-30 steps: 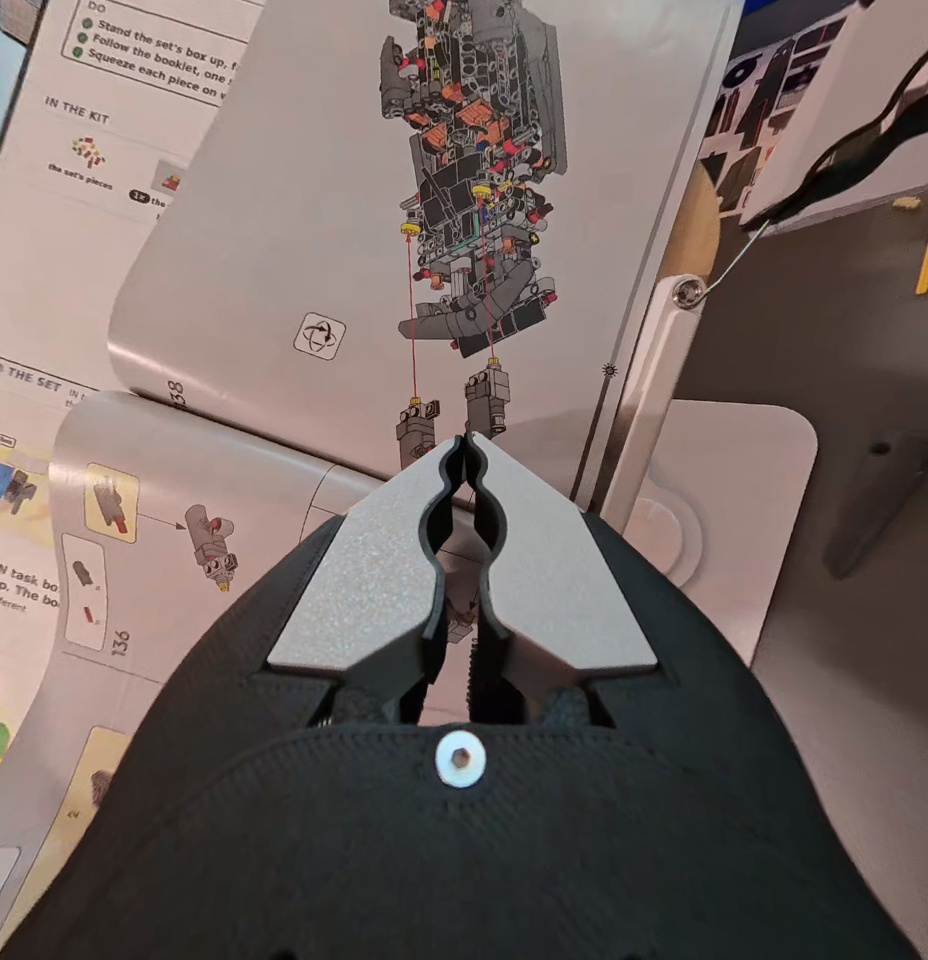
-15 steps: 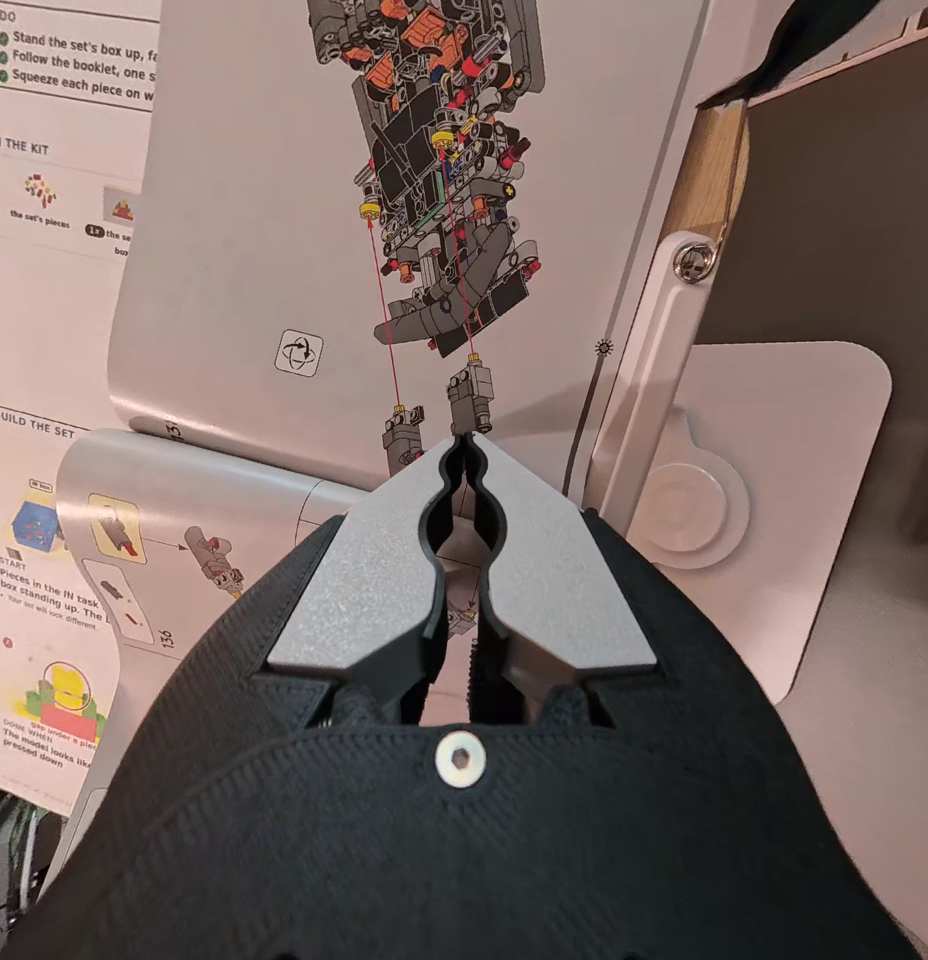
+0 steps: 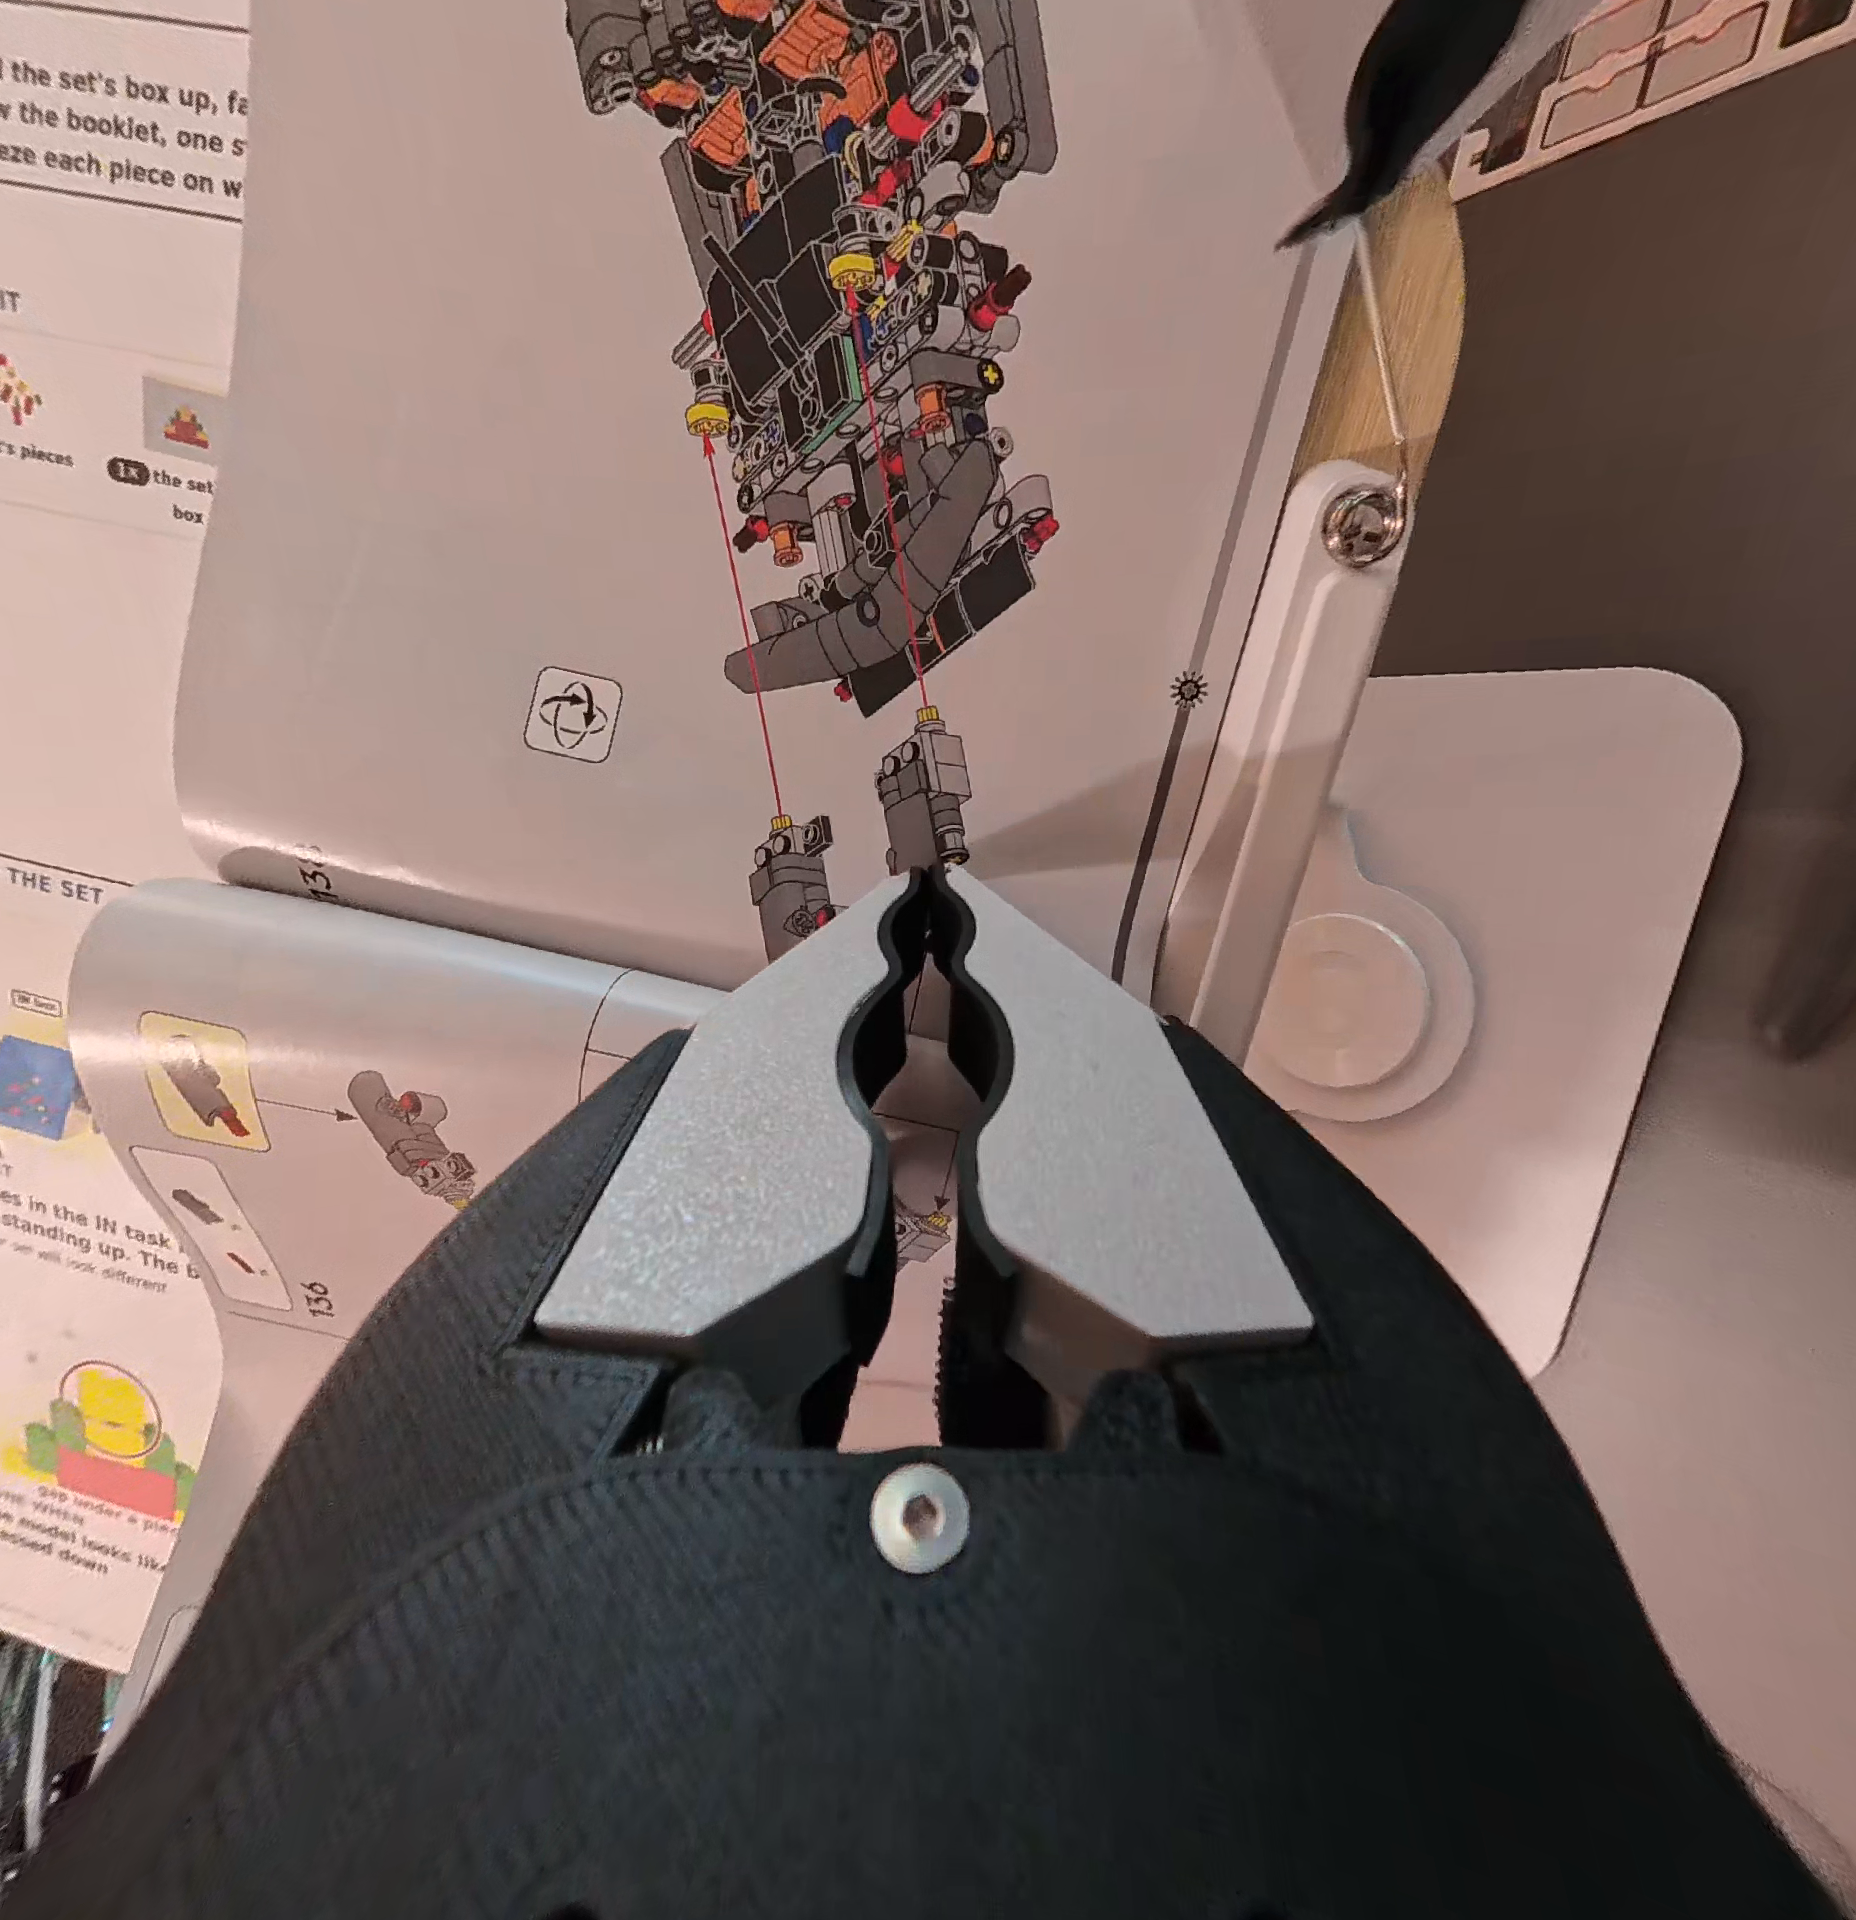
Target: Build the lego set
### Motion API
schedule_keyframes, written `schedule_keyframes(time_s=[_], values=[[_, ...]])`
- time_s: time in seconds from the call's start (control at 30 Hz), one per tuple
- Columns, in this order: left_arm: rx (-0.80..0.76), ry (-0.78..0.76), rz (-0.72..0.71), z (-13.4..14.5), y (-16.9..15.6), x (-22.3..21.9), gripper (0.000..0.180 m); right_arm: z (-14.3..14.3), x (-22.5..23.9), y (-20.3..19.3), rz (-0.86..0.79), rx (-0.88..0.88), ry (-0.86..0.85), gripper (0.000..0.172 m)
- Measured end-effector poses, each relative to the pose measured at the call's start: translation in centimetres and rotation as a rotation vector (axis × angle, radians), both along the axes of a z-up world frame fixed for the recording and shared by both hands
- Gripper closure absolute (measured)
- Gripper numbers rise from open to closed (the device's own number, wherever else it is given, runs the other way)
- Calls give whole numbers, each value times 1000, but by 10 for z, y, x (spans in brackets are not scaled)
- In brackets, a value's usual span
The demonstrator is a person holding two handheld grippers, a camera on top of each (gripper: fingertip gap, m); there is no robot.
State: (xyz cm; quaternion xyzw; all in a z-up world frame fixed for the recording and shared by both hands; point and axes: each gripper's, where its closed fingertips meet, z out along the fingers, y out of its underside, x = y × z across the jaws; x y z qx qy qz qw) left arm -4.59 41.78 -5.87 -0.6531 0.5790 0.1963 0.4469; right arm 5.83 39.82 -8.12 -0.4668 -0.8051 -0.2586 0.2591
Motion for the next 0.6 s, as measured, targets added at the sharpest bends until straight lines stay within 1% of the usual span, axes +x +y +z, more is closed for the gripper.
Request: schedule_keyframes(time_s=[0.07, 0.17, 0.23, 0.27, 0.33, 0.37, 0.43, 0.5, 0.6], values=[[12, 12, 3, 0, 1, 0, 180, 3, -1, 2, 20, 28, -66, 172], [11, -6, 1, 0, 1, 1, 180, 9, -7, 9, 56, 84, -112, 171], [10, -23, 0, -1, 0, 1, 180, 14, -21, 19, 112, 184, -46, 164], [7, -36, 1, -1, 0, 1, 180, 15, -28, 23, 139, 233, 6, 162], [8, -66, 4, -1, -1, 1, 179, 17, -27, 25, 161, 295, 53, 161], [4, -87, -1, -1, -3, 2, 178, 19, -24, 24, 146, 303, 73, 153], [3, -107, -3, 0, -8, 1, 174, 26, -16, 22, 102, 285, 148, 142], [3, -137, -10, 1, -14, 2, 163, 34, -7, 18, 46, 236, 239, 132], [59, -189, -16, 9, -18, -2, 151, 52, 12, 14, -19, 297, 268, 129]])
